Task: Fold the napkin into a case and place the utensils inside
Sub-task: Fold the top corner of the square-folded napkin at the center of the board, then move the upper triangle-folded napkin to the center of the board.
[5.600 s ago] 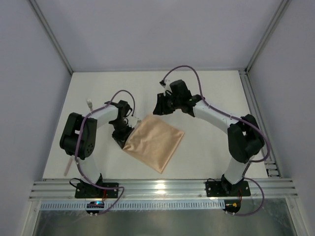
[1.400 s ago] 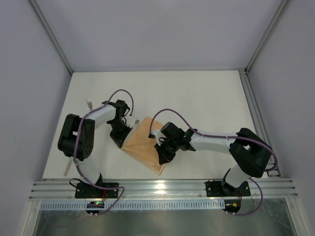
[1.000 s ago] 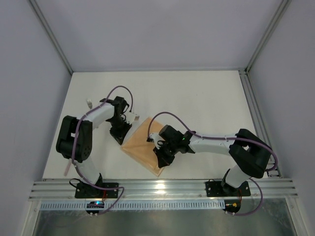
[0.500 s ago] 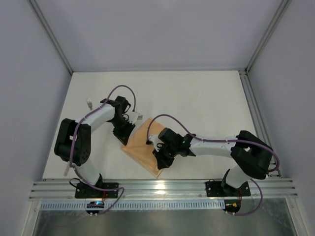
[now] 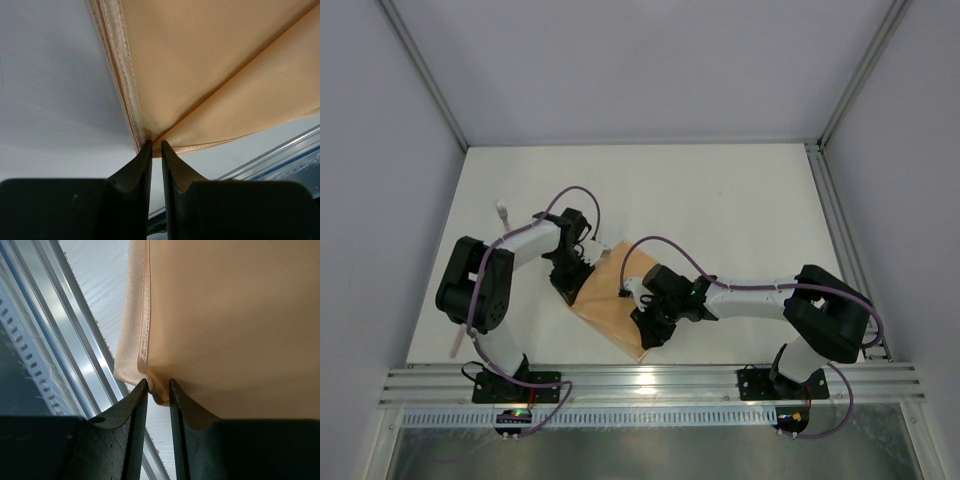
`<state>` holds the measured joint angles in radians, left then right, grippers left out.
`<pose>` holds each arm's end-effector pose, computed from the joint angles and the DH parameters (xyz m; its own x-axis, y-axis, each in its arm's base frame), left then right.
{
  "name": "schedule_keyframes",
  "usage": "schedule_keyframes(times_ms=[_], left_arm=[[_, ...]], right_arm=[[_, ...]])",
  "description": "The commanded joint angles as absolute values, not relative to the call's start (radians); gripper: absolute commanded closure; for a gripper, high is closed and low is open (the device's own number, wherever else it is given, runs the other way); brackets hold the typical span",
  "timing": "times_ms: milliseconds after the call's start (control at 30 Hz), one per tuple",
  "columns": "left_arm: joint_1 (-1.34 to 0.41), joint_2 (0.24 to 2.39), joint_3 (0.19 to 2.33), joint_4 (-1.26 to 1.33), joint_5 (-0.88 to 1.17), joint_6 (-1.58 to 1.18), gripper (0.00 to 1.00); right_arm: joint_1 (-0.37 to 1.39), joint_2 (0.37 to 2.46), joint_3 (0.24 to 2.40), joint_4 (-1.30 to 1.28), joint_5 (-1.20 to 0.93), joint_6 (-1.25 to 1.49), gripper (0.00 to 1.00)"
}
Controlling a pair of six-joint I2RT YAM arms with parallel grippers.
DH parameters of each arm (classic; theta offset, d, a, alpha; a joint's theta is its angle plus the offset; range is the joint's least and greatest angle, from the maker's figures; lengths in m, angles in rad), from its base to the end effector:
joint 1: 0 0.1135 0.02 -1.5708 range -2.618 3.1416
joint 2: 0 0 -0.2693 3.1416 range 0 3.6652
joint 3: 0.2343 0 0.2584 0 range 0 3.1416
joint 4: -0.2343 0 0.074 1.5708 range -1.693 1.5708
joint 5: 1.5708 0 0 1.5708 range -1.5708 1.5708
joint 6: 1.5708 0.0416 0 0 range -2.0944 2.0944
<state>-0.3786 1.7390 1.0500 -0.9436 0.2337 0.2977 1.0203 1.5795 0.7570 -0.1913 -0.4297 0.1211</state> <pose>0.2660 -0.1162 0.1513 -0.7850 0.6194 -0.0088 0.6031 0.7610 -0.2391 0.1403 0.2617 0.1445 -0.5483 -0.6834 -0.4820 -0.8298 0.3732 0.4149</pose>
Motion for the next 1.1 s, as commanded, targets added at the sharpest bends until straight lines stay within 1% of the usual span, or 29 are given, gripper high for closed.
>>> schedule_keyframes(times_ms=[0, 267, 433, 533, 567, 600, 633, 667, 700, 767, 800, 1067], left_arm=[[-0.38, 1.746, 1.042, -0.894, 0.184, 0.31, 0.86], [-0.38, 1.735, 1.008, -0.862, 0.146, 0.322, 0.87], [-0.38, 1.724, 1.006, -0.859, 0.16, 0.327, 0.87], [-0.38, 1.718, 1.003, -0.862, 0.156, 0.327, 0.87], [-0.38, 1.717, 1.003, -0.862, 0.158, 0.328, 0.87], [-0.38, 1.715, 1.002, -0.864, 0.158, 0.33, 0.87], [-0.38, 1.712, 1.002, -0.865, 0.158, 0.33, 0.87], [-0.38, 1.71, 1.0, -0.865, 0.16, 0.33, 0.86], [-0.38, 1.706, 0.999, -0.865, 0.158, 0.331, 0.86], [-0.38, 1.701, 0.997, -0.865, 0.158, 0.333, 0.86], [-0.38, 1.7, 0.997, -0.865, 0.16, 0.333, 0.86], [-0.38, 1.695, 0.988, -0.851, 0.161, 0.328, 0.86]], right_arm=[[1.031, 1.537, 0.782, -0.198, -0.416, 0.13, 0.72], [1.039, 1.369, 0.807, -0.333, -0.411, 0.126, 0.71], [1.028, 1.307, 0.798, -0.336, -0.342, 0.152, 0.71], [0.924, 1.29, 0.773, -0.276, -0.337, 0.254, 0.71], [0.84, 1.284, 0.766, -0.252, -0.333, 0.282, 0.71], [0.8, 1.278, 0.753, -0.241, -0.304, 0.338, 0.71], [0.76, 1.27, 0.747, -0.232, -0.279, 0.365, 0.69], [0.688, 1.266, 0.746, -0.233, -0.253, 0.392, 0.64], [0.651, 1.259, 0.741, -0.236, -0.238, 0.446, 0.54], [0.554, 1.269, 0.73, -0.239, -0.239, 0.501, 0.41], [0.536, 1.291, 0.727, -0.242, -0.247, 0.523, 0.37], [0.503, 1.405, 0.706, -0.2, -0.252, 0.577, 0.35]])
